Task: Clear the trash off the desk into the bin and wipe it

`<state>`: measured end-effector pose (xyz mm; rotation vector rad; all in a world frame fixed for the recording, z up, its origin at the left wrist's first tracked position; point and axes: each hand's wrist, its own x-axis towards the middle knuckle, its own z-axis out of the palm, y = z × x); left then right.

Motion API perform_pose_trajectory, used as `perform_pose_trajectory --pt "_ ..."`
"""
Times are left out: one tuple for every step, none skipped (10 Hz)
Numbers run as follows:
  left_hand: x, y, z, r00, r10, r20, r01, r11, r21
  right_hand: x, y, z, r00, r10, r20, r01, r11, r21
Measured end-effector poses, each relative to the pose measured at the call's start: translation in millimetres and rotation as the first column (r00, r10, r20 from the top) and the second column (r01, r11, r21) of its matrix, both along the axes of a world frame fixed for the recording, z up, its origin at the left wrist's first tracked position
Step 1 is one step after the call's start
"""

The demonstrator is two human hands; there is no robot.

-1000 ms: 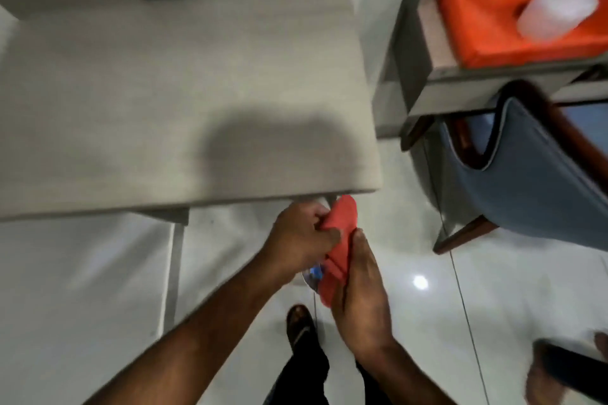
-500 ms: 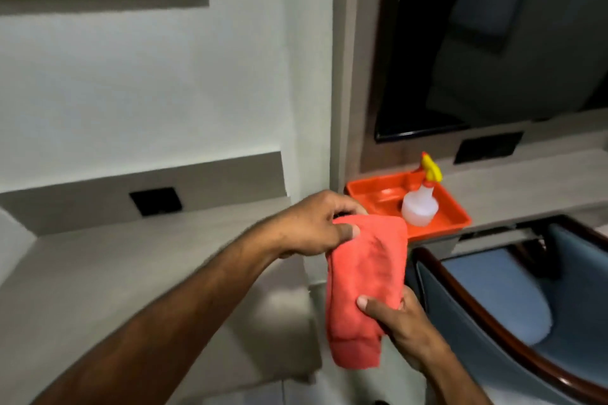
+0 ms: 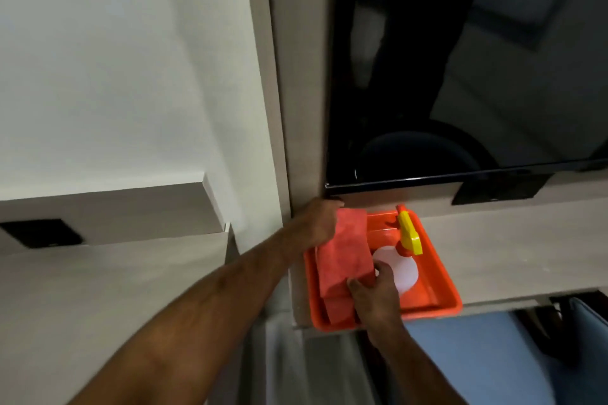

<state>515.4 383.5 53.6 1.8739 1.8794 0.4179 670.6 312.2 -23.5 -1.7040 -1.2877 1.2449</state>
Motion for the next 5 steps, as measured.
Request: perform_pose_trajectory --pt "-1 7 -31 0.998 -0.02 -0.061 0.017 0.999 -0.049 -8 18 -17 0.987 0.045 0.153 -0.033 0.996 -0.081" --pt "-3 -5 -53 0.976 -0.098 -0.195 0.093 0.995 -0.033 -16 22 -28 0.961 0.128 0.245 -0.094 0.985 -0.147" --pt "-10 -33 -58 0.955 -0.148 -0.259 0.154 0.988 0.002 -23 28 -23 0.971 0.151 0.185 -0.067 0.917 -0.393" --pt "-31 -70 -51 0.916 -0.174 -0.362 0.251 0.952 0.177 -26 31 2 0.952 -0.275 0.134 0.3 0.924 -0.239" --pt "-70 -106 -23 0.908 -0.057 -0.416 0.189 0.94 0.284 -66 31 37 0.276 -0.475 0.835 0.661 0.725 0.194"
